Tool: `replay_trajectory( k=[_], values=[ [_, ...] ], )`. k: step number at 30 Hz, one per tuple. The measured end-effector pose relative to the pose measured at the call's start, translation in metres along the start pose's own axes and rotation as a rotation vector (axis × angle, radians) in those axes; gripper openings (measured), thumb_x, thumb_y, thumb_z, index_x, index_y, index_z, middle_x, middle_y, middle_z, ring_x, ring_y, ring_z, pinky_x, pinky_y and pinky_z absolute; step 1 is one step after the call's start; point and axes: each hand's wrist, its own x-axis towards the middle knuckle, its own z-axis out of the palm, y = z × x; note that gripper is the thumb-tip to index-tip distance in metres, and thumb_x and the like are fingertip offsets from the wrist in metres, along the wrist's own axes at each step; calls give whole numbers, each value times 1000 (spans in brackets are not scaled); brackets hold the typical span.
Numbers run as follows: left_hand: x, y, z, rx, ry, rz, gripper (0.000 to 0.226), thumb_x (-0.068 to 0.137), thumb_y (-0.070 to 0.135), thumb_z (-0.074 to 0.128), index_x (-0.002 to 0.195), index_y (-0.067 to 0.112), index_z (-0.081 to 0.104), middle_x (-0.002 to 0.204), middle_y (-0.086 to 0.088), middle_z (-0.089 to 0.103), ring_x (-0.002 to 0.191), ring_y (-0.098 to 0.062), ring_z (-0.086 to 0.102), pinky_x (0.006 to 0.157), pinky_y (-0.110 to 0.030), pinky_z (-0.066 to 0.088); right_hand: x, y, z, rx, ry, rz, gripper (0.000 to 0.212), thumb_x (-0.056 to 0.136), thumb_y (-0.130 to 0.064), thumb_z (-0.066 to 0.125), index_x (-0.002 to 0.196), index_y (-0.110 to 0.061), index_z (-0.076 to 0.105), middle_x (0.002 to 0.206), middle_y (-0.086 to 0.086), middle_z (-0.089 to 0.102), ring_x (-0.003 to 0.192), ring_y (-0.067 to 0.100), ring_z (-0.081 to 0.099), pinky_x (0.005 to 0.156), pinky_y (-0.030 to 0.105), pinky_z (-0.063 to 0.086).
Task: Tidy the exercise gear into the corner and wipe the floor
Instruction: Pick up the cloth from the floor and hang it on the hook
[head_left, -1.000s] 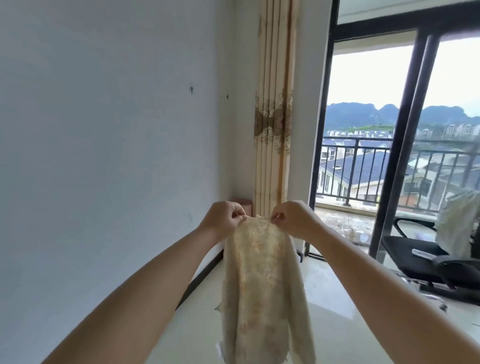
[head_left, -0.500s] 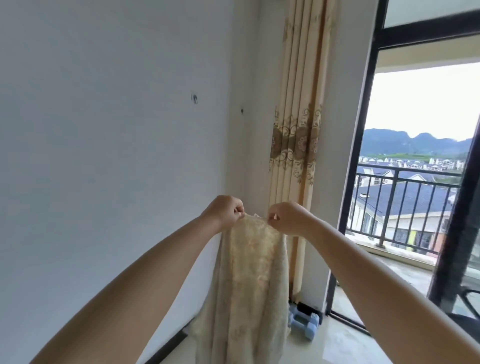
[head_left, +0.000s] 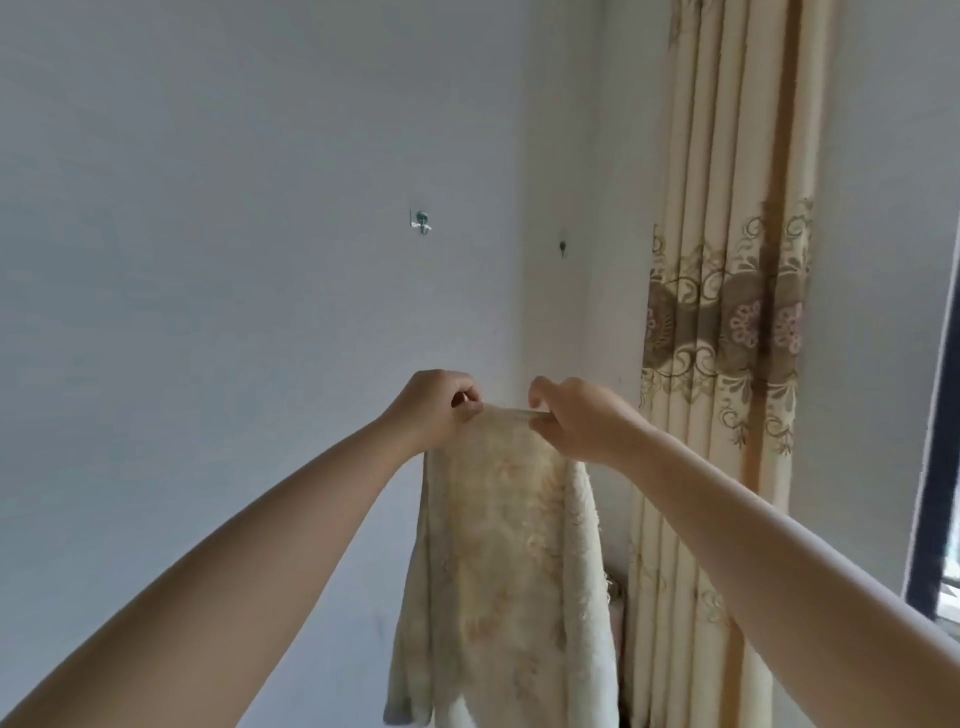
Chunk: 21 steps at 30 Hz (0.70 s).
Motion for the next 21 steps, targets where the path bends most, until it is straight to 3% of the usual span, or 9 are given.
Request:
replay_trajectory(
  k=[2, 5, 11, 13, 15, 17, 19, 21],
  values=[
    [34, -6, 10, -34, 18, -41, 17, 91, 4, 54, 97, 2, 70, 79, 6, 59, 72, -5, 53, 63, -4, 37, 39, 32, 15, 141, 12, -53, 23, 96, -23, 45, 116, -11, 48, 88, 10, 62, 78, 26, 59, 66, 30, 44],
    [85, -15, 21, -150, 43, -148, 18, 88, -3, 57, 99, -1, 71, 78, 10, 61, 74, 1, 56, 68, -7, 43, 100, 76, 27, 388, -18, -150, 7, 93, -16, 52, 98, -16, 47, 64, -7, 45, 55, 7, 41, 51, 16, 33],
    [170, -49, 32, -200, 134, -263, 15, 85, -5, 63, 91, 5, 72, 79, 7, 64, 74, -1, 58, 67, -3, 47, 218, 125, 49, 670, 15, -318, 16, 87, -10, 58, 84, -20, 46, 59, -4, 42, 50, 10, 36, 50, 18, 32],
    [196, -67, 30, -154, 127, -271, 23, 83, -6, 64, 81, 16, 71, 77, 6, 63, 67, 4, 61, 63, 2, 46, 255, 133, 61, 724, 58, -377, 28, 86, -8, 59, 73, -27, 43, 57, -4, 42, 50, 10, 36, 48, 13, 32],
    [225, -81, 27, -80, 181, -266, 22, 83, -7, 65, 87, 13, 71, 76, 8, 63, 58, 12, 61, 61, 4, 45, 291, 139, 71, 760, 125, -417, 37, 86, -6, 58, 67, -30, 38, 57, -5, 41, 51, 10, 35, 45, 10, 32],
    [254, -91, 18, 56, 275, -221, 21, 82, -4, 67, 84, 16, 71, 74, 12, 61, 58, 12, 59, 61, 3, 44, 327, 144, 77, 707, 227, -469, 36, 88, -4, 53, 66, -27, 36, 58, -5, 40, 53, 12, 35, 47, 10, 31],
    [287, -103, 11, 251, 355, -165, 32, 81, -2, 68, 67, 26, 60, 70, 13, 57, 58, 10, 56, 59, 3, 40, 365, 147, 82, 528, 360, -551, 22, 90, -3, 48, 73, -16, 42, 63, 1, 45, 60, 20, 40, 53, 23, 32],
    [322, -115, 4, 459, 411, -119, 25, 82, -3, 66, 66, 16, 61, 69, 5, 55, 62, 1, 54, 58, -2, 38, 403, 149, 84, 266, 492, -608, 9, 87, 0, 47, 90, -7, 53, 73, 10, 51, 66, 27, 45, 54, 25, 30]
  ],
)
